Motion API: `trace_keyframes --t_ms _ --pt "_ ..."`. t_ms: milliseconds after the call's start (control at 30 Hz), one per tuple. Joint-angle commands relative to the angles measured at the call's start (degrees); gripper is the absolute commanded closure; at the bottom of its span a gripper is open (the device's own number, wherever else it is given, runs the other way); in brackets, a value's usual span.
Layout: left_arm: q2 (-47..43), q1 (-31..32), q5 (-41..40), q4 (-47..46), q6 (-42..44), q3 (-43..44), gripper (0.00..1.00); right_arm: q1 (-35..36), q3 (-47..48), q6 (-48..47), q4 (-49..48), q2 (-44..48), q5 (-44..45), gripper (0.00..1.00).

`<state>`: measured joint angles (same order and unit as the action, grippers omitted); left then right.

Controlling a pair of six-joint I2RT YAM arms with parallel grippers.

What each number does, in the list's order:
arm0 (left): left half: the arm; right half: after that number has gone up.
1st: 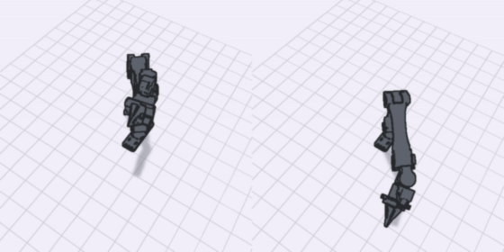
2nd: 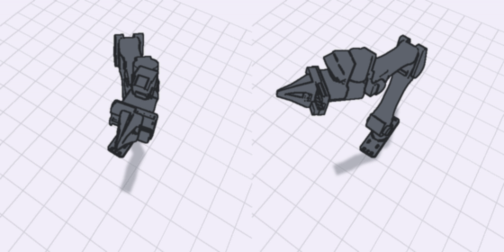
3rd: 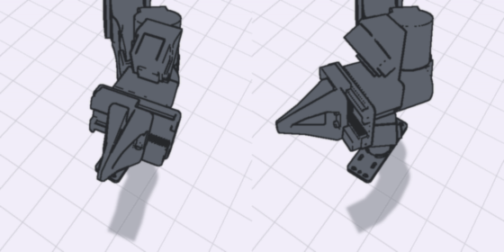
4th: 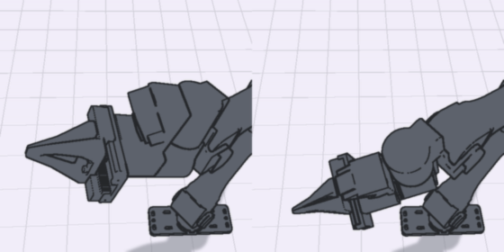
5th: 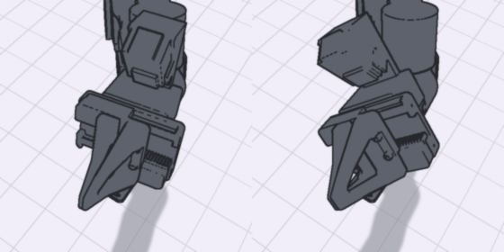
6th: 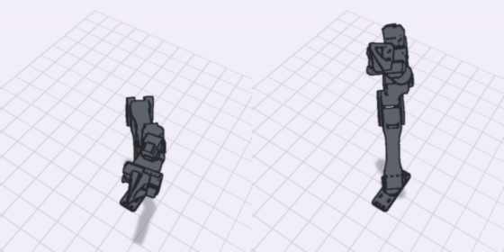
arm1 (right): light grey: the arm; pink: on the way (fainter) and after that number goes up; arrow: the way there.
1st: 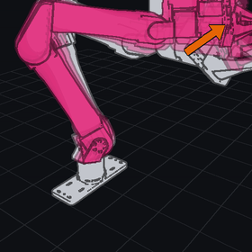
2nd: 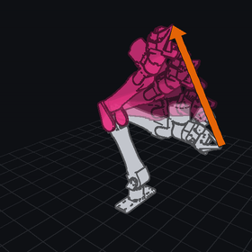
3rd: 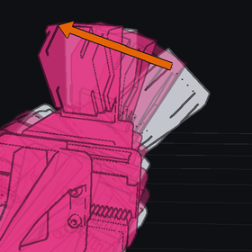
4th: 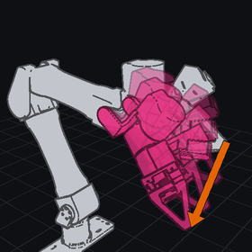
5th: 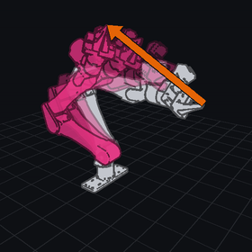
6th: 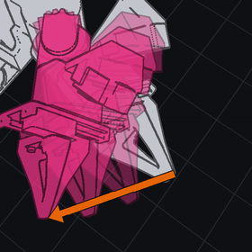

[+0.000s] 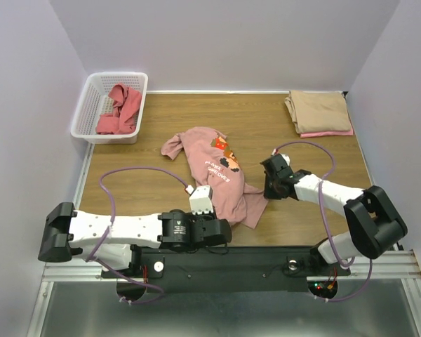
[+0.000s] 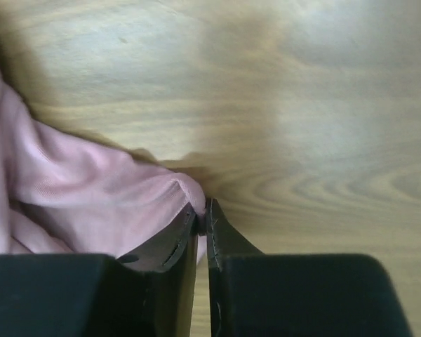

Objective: Fold and stack the t-shirts
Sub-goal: Flatten the tshirt out

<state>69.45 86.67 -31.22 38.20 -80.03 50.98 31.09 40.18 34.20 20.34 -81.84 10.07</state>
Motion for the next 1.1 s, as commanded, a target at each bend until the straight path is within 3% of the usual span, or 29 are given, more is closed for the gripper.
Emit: trace_keyframes --t_ms 0,167,333,500,633,667,1067 --pt "-3.4 -0.1 -10.9 6.1 0.6 6.0 1.00 0.1 1.2 -0.3 -5.9 -3.0 0.0 0.99" --pt "-5.1 -2.8 -17.3 11.0 2.6 12.4 1.00 0.1 4.1 -1.3 -5.7 4.4 4.5 1.00" --pt "-6.2 -12.4 -25.3 13.2 12.8 24.1 1.00 0.1 13.8 -4.1 -0.6 15.2 18.7 1.00" --pt "-9.3 -19.8 -31.2 9.0 24.6 34.3 1.00 -0.1 23.2 -6.7 5.4 18.8 32.9 1.00" --pt "-13.3 -23.4 -32.3 -1.4 37.4 40.1 1.00 -0.2 31.0 -11.9 6.0 20.2 42.6 1.00" --pt "-14.4 -23.7 -32.8 -3.2 42.6 42.2 1.00 -0.2 32.7 -12.8 6.0 20.6 43.4 1.00" --pt "-8.8 -23.7 -33.8 -15.1 65.5 63.5 1.00 -0.2 68.2 -27.8 6.0 15.1 41.0 0.99"
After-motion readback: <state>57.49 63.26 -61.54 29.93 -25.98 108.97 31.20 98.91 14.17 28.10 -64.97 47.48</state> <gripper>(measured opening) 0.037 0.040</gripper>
